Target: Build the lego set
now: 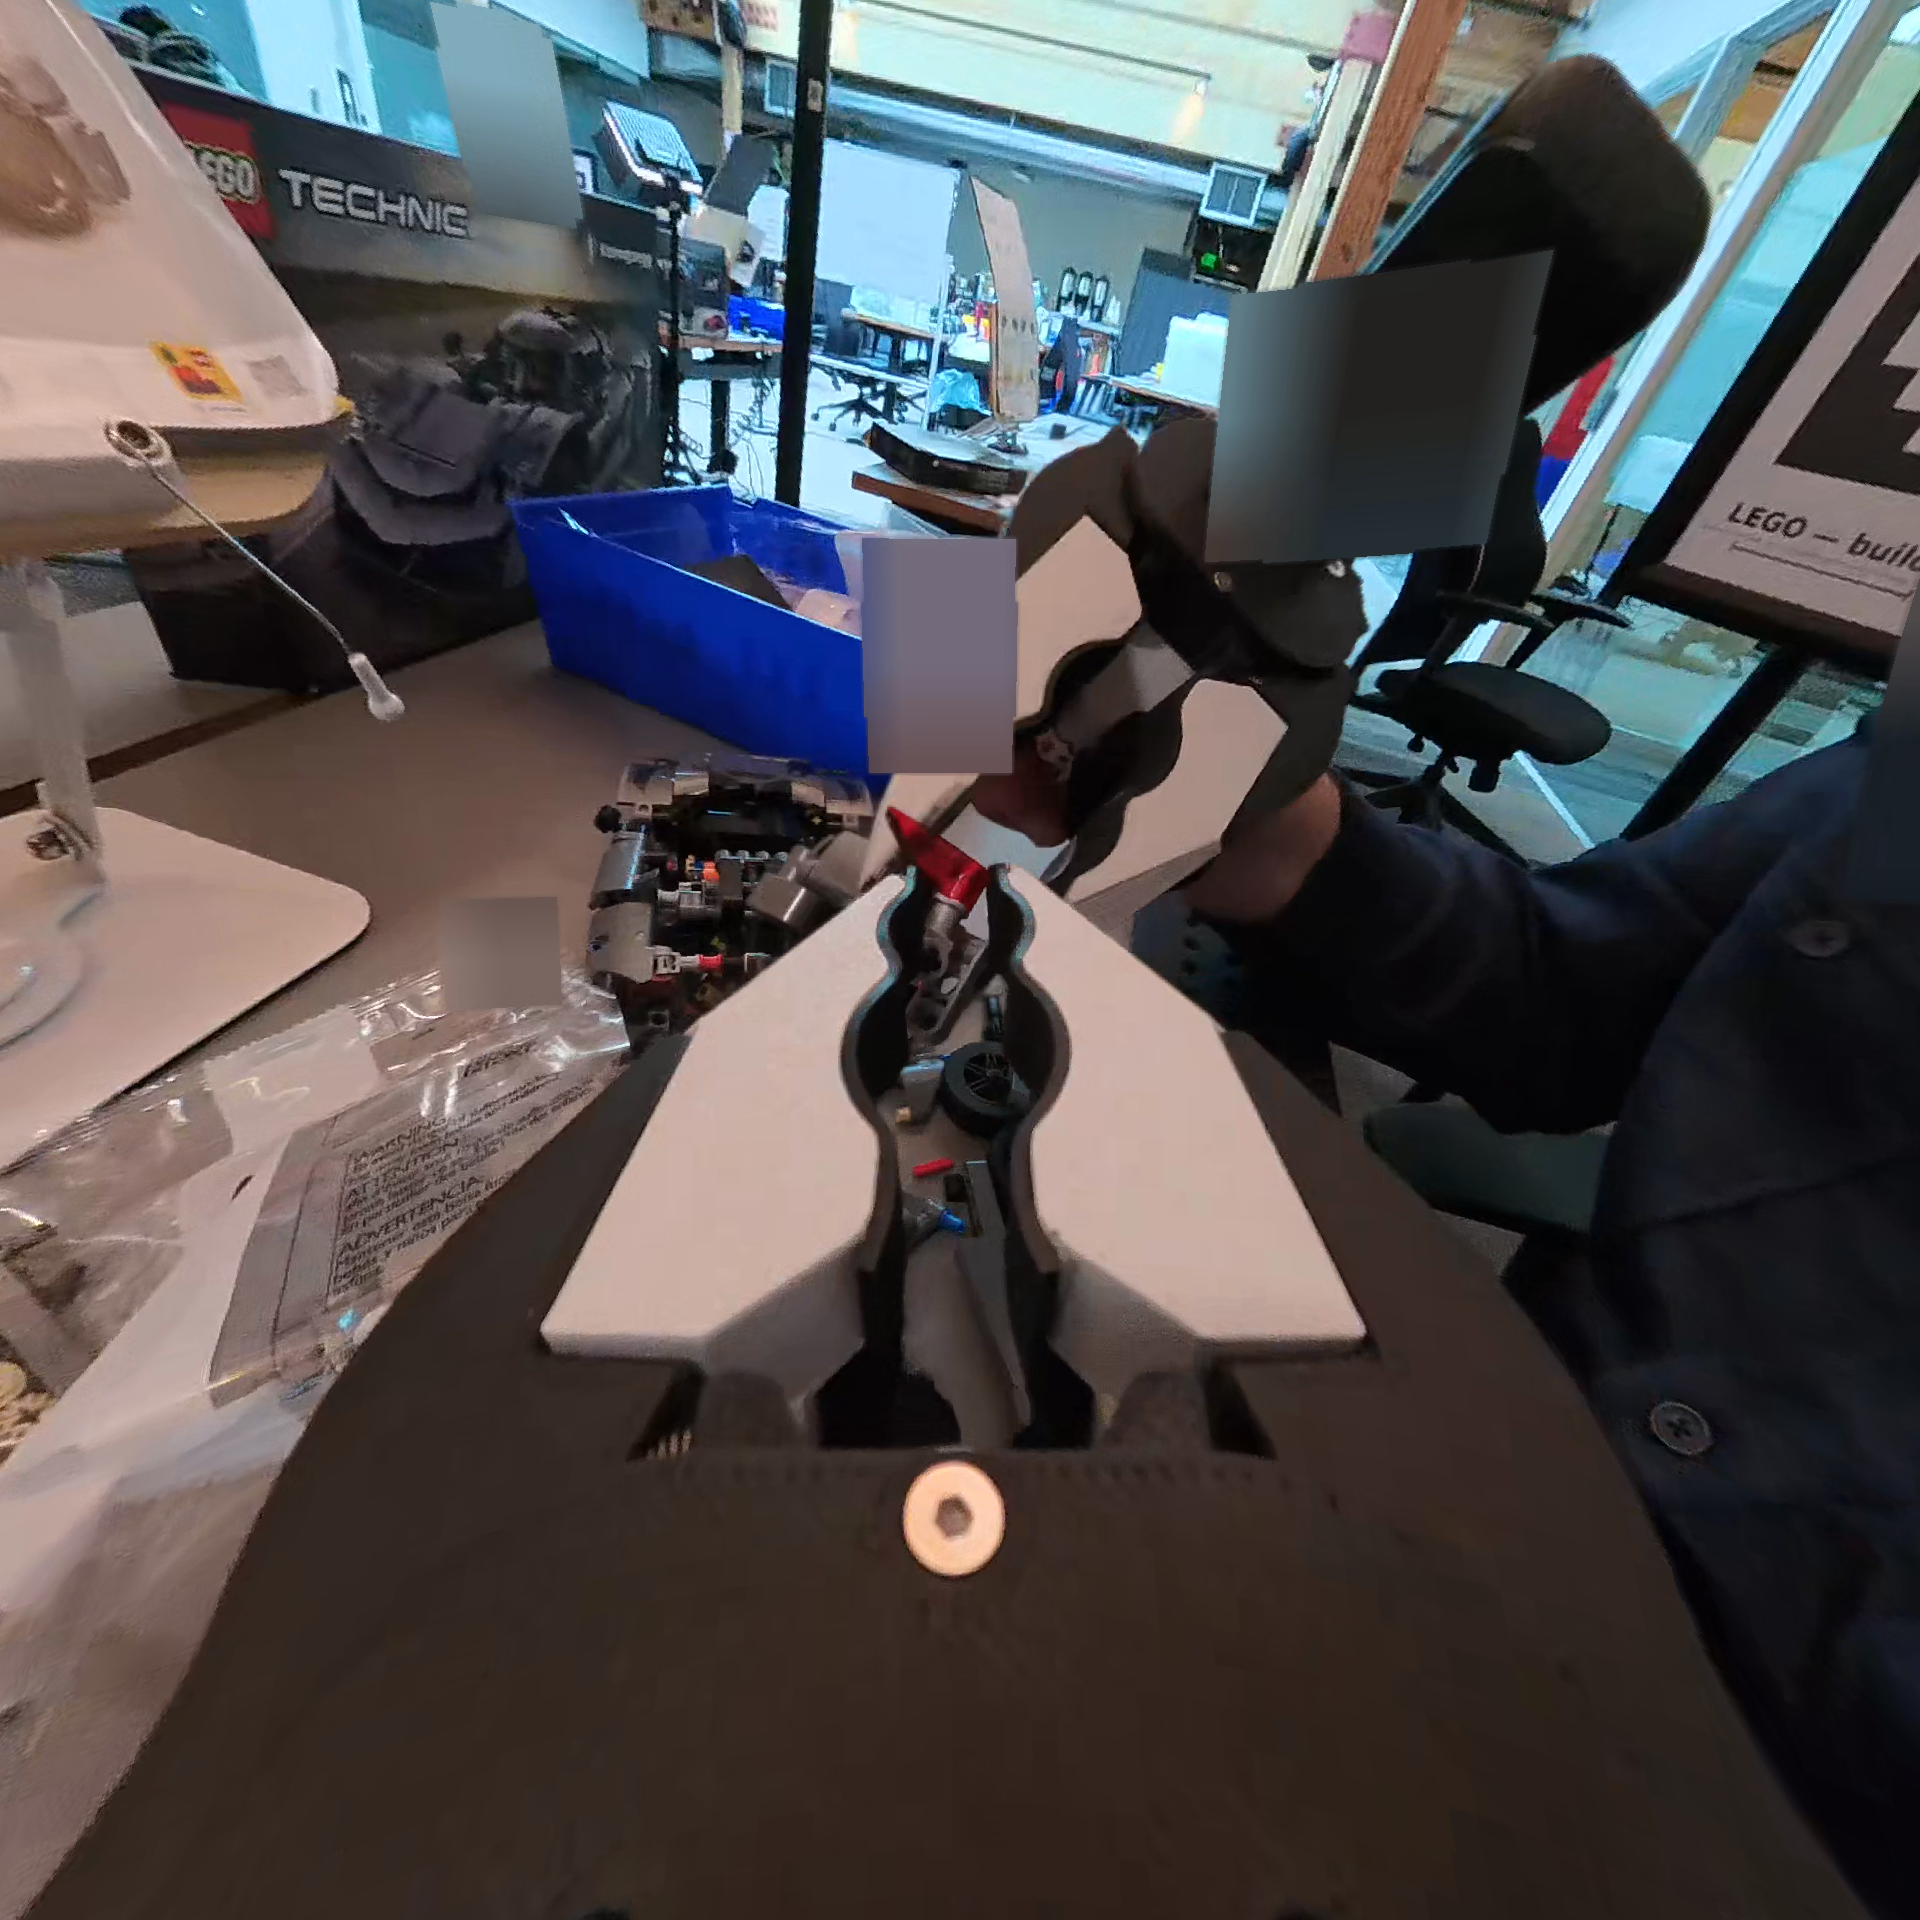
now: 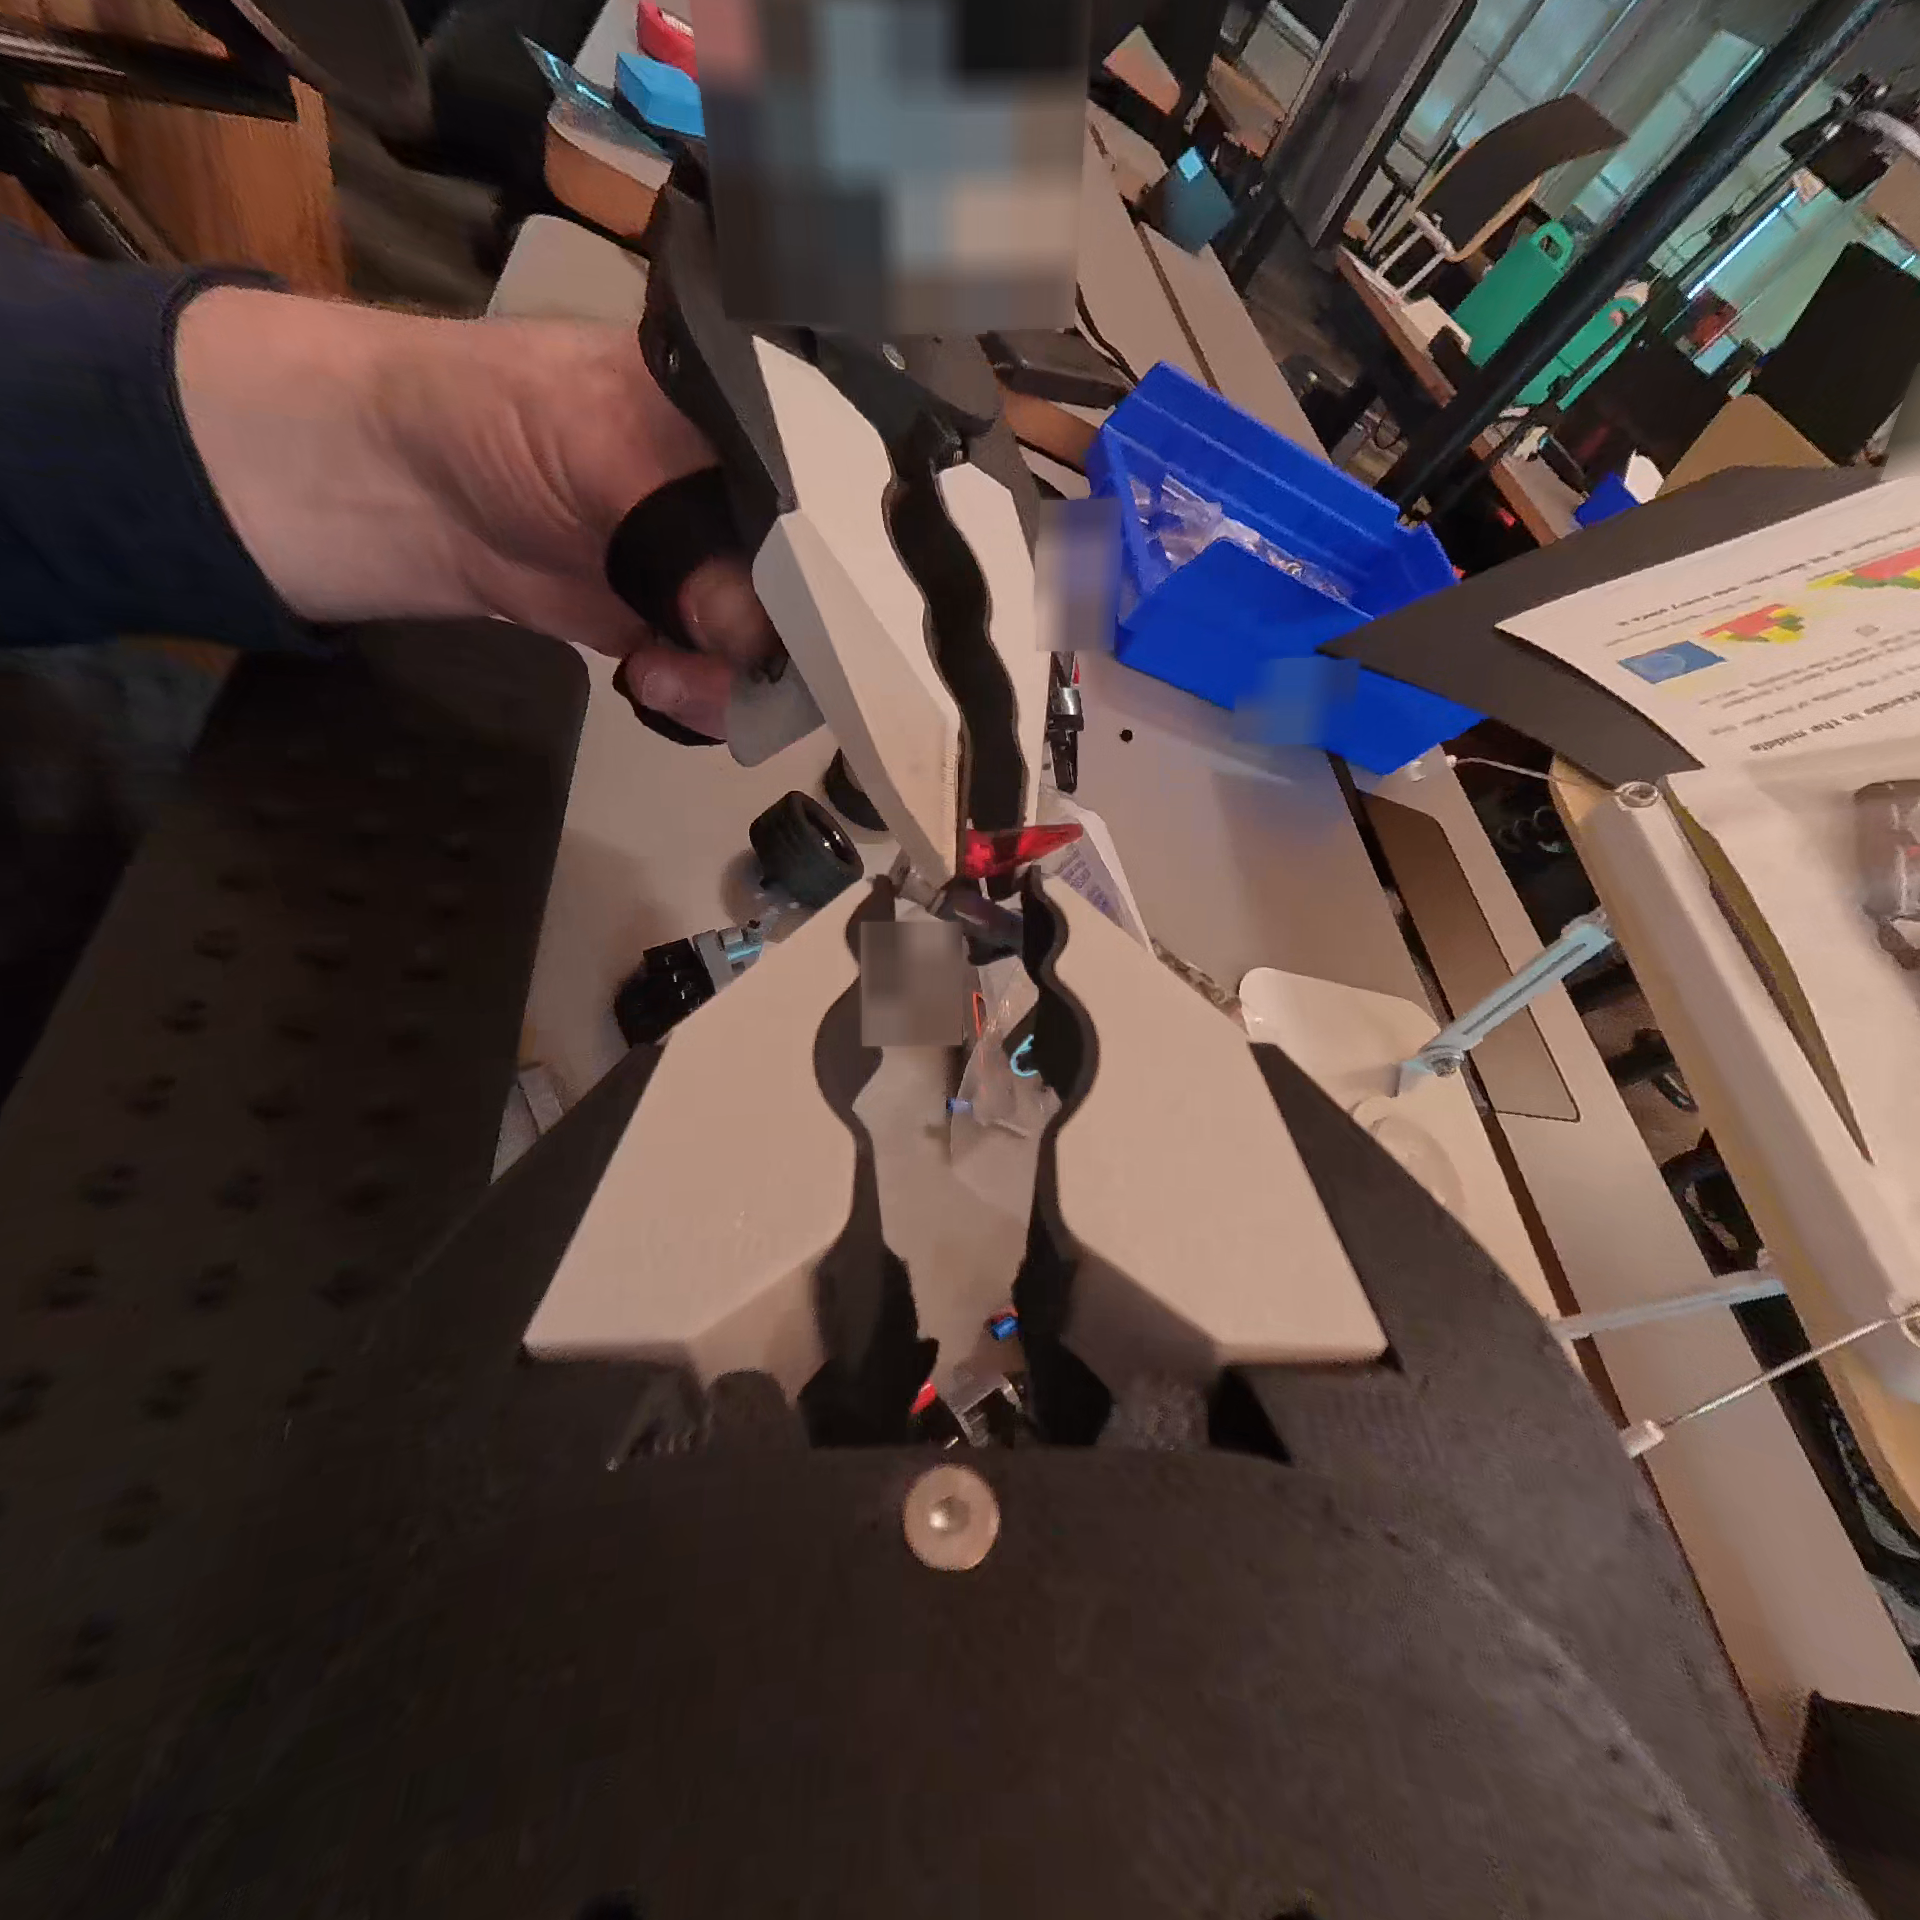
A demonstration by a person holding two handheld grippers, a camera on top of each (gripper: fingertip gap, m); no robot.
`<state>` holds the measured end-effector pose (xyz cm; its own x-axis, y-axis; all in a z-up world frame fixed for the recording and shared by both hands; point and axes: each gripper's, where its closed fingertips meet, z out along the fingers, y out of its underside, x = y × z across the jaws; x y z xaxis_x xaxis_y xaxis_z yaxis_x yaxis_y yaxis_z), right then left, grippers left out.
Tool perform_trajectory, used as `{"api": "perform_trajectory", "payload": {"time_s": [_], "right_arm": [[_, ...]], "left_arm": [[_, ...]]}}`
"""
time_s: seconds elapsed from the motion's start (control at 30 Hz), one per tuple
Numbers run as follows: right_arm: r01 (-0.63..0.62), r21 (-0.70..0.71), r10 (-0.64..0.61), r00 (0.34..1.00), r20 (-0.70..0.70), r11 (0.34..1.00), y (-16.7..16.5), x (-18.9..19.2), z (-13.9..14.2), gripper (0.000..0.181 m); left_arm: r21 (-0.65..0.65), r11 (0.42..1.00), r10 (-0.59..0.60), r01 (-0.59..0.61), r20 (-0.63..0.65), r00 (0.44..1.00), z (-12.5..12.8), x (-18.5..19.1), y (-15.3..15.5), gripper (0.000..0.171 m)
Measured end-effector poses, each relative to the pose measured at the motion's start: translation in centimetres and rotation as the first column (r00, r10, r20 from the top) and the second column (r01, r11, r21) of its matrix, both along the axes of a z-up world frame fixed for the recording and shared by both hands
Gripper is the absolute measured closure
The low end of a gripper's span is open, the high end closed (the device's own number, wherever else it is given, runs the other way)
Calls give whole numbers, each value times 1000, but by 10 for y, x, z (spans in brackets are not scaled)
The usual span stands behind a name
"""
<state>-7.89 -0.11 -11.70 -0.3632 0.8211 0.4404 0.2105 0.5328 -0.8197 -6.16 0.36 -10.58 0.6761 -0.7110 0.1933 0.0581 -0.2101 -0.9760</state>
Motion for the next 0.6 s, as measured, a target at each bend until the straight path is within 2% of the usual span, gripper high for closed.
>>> {"api": "perform_trajectory", "payload": {"time_s": [0.1,0.17,0.27,0.4,0.47,0.53,0.6], "right_arm": [[-28,-101,26,1000,-17,994,-1,2,6,162],[-80,-227,73,997,-40,971,-4,6,14,164],[-132,-323,117,991,-67,937,-5,10,19,164],[-197,-495,182,980,-79,846,-7,16,26,162],[-219,-574,202,975,-94,789,-4,19,32,167],[-222,-649,230,970,-73,728,-5,18,31,166],[-215,-686,234,970,-67,696,-3,17,29,164]], "left_arm": [[-2,1000,-19,19,28,999,3,2,0,163],[44,998,-39,37,49,998,11,4,-3,162],[91,995,-38,35,26,999,15,8,-3,163],[136,990,-11,22,-84,996,13,10,-4,167],[166,986,36,-10,-156,987,11,7,-3,167],[199,980,65,-16,-244,968,9,9,-4,167],[217,975,119,-42,-355,927,3,8,0,167]]}}
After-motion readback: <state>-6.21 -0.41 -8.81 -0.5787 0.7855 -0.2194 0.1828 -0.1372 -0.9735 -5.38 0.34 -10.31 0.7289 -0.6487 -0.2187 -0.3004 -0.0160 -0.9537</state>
